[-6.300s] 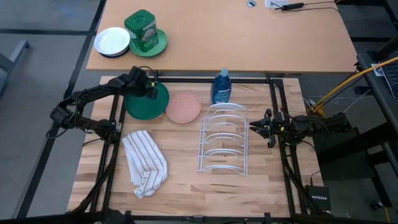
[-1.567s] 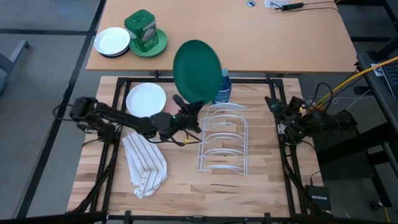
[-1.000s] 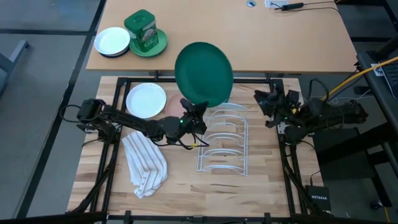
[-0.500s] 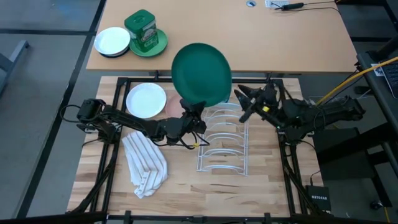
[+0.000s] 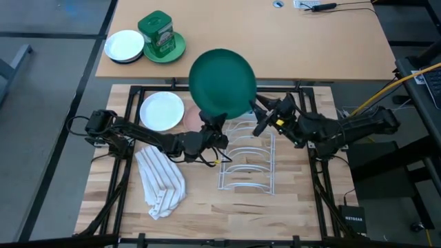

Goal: Sort dishes
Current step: Put the green plate in the dish rack

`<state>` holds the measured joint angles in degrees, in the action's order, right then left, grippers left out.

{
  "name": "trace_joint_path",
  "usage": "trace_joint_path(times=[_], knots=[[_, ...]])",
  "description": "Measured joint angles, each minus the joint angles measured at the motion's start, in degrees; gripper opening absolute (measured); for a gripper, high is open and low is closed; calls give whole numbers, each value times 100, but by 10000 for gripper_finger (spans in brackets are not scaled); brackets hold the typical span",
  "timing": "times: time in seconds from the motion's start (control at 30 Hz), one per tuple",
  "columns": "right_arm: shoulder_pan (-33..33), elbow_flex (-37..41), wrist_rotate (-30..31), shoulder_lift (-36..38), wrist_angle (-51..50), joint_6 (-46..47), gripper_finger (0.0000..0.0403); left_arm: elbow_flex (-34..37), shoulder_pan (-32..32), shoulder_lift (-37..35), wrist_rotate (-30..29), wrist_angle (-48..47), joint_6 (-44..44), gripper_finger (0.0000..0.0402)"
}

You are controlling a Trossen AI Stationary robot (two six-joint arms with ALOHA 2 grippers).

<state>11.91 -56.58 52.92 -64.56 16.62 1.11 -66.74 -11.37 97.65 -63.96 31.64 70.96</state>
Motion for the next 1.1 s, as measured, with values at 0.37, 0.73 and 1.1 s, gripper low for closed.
trace_joint_path(times=[0.37,0.73,1.1], knots=[[-261,0,-143,-12,-18,501,157,0,-143,7,-260,25,1,0],[-363,0,-276,-17,-23,543,157,0,-283,7,-341,21,-42,0],[-419,-1,-594,-207,-48,981,143,4,-465,7,-347,7,-50,0]])
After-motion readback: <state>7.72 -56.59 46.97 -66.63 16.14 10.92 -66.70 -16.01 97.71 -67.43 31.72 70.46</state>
